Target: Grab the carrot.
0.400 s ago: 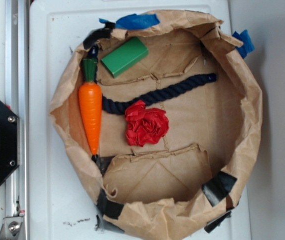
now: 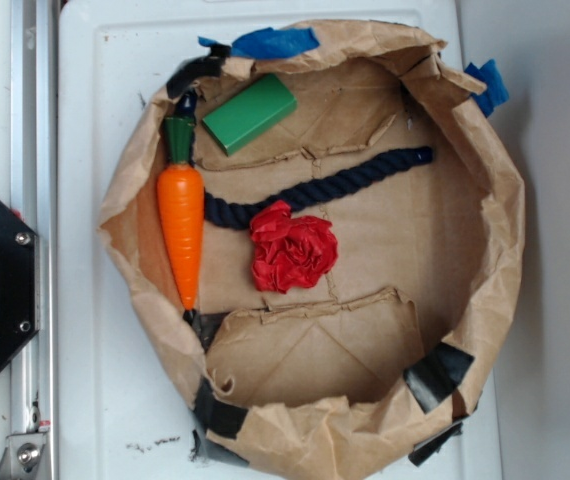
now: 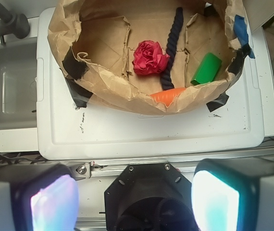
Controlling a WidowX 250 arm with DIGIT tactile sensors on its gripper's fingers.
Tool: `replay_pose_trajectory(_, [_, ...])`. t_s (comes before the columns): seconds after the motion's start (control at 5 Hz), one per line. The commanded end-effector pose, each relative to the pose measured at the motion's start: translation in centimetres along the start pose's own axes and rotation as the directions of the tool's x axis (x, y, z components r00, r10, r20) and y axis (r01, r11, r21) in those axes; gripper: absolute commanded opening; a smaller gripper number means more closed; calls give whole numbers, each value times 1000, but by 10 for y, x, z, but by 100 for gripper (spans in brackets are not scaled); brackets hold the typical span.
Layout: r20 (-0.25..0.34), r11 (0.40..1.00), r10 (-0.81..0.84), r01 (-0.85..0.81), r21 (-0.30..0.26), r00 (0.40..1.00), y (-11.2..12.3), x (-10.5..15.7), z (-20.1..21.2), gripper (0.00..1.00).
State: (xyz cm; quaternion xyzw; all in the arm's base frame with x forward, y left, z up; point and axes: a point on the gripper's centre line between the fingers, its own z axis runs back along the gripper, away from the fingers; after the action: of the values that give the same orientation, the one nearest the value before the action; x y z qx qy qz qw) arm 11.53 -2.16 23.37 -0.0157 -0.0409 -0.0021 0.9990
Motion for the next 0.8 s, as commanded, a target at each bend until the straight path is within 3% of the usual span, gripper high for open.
replay_pose_trajectory(0.0, [44, 1000, -25, 25, 2, 999, 2, 14, 1, 100])
replay_pose_trajectory(0.2, [68, 997, -82, 81, 8, 994, 4, 34, 6, 100])
replay_pose_trajectory(0.6, [66, 1000, -30, 30, 8, 997, 1, 64, -1, 100])
